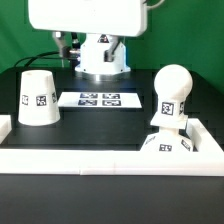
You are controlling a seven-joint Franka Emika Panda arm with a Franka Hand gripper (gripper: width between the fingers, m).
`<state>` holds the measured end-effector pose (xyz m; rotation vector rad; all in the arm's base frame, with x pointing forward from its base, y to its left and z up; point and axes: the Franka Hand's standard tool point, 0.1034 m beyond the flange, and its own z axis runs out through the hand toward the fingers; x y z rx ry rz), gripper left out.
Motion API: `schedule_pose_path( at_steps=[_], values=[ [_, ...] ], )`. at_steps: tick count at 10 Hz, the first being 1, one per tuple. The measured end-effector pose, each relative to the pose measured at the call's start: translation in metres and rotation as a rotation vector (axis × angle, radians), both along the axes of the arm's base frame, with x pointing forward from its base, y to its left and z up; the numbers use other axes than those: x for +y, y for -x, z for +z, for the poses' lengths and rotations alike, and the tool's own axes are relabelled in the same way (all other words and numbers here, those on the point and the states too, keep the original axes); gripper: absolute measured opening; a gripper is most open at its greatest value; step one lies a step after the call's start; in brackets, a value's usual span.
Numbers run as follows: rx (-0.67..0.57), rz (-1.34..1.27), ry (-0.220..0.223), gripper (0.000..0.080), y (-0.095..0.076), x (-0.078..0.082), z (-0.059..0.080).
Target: Assemble lamp
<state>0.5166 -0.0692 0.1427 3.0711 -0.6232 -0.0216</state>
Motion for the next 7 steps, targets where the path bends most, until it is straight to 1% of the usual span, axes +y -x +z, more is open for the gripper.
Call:
schedule_pose_path(
  at_steps=[2, 3, 5, 6, 7],
  values=[
    [0.004, 0.014, 0.002, 0.0699, 0.006, -0.024, -0.004],
    [0.003, 0.017, 0.003, 0.0699, 0.006, -0.026, -0.003],
    [0.007, 0.024, 0.007, 0.0699, 0.009, -0.041, -0.005],
    [0.008, 0.025, 0.008, 0.0699, 0.010, -0.044, -0.005],
    [0.009, 0.029, 0.008, 0.0699, 0.010, -0.042, -0.005]
  ],
)
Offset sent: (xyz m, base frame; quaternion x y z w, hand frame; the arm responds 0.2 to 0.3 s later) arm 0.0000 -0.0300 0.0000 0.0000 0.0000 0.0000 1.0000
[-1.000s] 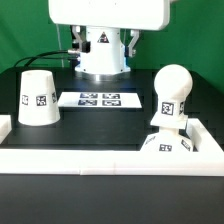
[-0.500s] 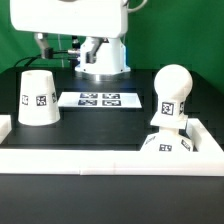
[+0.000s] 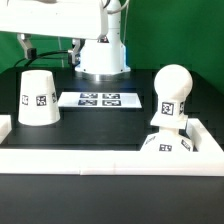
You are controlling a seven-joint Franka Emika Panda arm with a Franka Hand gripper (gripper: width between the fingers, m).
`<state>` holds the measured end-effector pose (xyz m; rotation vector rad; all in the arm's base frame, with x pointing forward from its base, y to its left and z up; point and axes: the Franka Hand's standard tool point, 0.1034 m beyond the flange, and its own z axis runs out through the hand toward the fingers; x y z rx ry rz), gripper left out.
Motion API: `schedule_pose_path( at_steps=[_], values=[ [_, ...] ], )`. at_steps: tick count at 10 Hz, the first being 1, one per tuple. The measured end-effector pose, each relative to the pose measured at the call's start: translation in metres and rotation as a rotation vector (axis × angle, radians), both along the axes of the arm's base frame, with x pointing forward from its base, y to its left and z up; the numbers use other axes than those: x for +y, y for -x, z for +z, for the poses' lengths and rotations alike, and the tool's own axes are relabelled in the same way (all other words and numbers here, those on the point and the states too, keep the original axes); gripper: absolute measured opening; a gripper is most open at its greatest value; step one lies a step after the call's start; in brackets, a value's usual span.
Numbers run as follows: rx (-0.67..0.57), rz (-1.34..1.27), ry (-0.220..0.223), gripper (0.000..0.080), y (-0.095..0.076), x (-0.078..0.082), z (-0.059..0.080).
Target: Assemble lamp
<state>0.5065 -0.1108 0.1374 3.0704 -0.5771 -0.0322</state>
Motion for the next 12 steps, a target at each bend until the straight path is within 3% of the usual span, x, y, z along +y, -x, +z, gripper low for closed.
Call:
schedule_pose_path(
  at_steps=[6, 9, 12],
  values=[
    [-0.023, 0.051, -0.009, 0.0699, 0.051, 0.001, -0.016],
    [-0.016, 0.061, -0.012, 0.0699, 0.063, 0.002, -0.023],
    [-0.013, 0.084, 0.002, 0.0699, 0.062, 0.002, -0.034]
  ],
)
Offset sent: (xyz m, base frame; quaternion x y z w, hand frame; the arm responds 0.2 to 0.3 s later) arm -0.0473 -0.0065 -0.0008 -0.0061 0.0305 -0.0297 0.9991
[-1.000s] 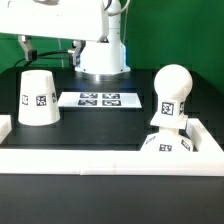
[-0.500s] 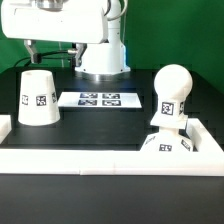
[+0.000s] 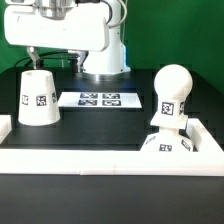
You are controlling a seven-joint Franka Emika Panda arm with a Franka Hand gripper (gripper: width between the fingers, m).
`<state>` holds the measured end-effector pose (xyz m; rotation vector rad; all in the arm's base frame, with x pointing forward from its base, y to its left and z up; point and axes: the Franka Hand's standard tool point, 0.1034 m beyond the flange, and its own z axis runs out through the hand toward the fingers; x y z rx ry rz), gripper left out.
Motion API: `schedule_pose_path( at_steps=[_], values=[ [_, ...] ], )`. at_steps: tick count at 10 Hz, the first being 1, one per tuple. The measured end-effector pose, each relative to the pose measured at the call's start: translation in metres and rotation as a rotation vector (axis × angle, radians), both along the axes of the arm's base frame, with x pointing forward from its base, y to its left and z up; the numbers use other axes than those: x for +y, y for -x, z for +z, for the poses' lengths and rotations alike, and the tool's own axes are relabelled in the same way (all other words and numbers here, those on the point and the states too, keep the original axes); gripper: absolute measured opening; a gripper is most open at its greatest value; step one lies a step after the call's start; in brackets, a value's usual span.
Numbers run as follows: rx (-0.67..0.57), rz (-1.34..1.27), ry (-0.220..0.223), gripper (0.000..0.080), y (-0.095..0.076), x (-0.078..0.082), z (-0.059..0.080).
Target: Assemble lamp
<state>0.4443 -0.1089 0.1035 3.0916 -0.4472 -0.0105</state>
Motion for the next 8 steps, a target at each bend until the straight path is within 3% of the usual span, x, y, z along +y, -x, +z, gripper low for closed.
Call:
schedule_pose_path(
  at_steps=[8],
  values=[
    [-0.004, 0.044, 0.037, 0.0699, 0.005, -0.011, -0.029]
  ],
)
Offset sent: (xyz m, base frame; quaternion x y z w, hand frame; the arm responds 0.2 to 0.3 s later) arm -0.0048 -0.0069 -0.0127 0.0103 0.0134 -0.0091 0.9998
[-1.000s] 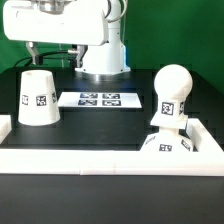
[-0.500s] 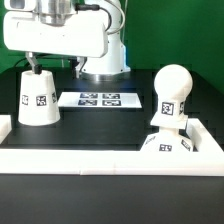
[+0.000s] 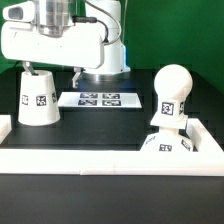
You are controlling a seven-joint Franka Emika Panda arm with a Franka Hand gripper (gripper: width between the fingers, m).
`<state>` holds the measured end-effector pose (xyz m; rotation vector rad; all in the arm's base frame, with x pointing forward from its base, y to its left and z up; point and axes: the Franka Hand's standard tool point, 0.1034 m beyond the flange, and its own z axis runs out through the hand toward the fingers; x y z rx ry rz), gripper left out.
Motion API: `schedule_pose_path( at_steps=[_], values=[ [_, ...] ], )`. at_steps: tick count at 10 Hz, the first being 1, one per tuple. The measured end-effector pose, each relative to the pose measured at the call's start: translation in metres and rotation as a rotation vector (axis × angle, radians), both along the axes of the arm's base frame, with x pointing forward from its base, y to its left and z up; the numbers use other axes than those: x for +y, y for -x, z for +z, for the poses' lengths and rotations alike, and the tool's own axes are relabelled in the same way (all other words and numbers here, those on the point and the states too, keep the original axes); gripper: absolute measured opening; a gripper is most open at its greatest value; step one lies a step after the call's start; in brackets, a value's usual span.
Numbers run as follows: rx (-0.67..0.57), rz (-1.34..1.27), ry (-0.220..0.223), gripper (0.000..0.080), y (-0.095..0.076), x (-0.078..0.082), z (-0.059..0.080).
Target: Assemble lamp
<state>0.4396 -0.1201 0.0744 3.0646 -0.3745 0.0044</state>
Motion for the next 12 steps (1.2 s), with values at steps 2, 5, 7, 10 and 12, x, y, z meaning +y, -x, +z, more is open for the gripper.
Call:
schedule_pose_path(
  at_steps=[2, 5, 7, 10, 12],
  values=[
    [0.000, 0.001, 0.000, 0.0575, -0.0004, 0.0000, 0.0000],
    [0.002, 0.001, 0.001, 0.0302, 0.0001, 0.0001, -0.0008],
    [-0.001, 0.003, 0.002, 0.0043, -0.0010, 0.0002, -0.0003],
    [-0.002, 0.003, 0.002, 0.0043, -0.0010, 0.0002, -0.0004],
    [0.008, 0.005, -0.012, 0.0043, -0.0018, 0.0056, 0.0059]
  ],
)
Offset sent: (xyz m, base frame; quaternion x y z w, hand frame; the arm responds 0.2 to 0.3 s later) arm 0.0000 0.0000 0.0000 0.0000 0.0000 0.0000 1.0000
